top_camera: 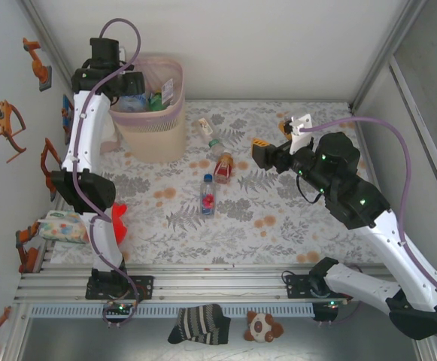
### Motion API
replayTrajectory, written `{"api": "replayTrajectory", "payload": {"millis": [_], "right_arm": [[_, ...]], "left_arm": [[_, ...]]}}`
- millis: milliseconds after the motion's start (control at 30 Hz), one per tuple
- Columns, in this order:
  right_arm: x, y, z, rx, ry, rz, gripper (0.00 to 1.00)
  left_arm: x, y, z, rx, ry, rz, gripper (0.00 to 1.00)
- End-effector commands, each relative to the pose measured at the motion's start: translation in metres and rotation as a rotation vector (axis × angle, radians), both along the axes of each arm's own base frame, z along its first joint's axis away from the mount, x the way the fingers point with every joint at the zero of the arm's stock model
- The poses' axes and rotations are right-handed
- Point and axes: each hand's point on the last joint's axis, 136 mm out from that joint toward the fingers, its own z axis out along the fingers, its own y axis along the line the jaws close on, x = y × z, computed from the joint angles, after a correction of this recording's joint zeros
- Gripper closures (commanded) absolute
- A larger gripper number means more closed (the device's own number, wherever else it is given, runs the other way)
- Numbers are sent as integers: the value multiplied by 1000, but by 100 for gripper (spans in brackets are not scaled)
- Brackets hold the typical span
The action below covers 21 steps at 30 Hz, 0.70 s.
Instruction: Put the plastic bottles in the bin
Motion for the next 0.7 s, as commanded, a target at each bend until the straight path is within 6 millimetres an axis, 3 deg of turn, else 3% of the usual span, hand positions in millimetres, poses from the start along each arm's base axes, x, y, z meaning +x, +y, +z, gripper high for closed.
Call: {"api": "replayTrajectory", "payload": {"millis": [0, 200, 667], "right_arm": [[1, -5, 8, 16, -30, -20, 18], [0, -5, 8, 20, -28, -19, 18], [-2, -7, 9, 23, -28, -19, 18]], "left_arm": [[-8, -14, 23, -27, -52, -52, 25], [-8, -35, 16, -62, -34, -124, 38], [5, -49, -46, -102, 117, -155, 50]]}}
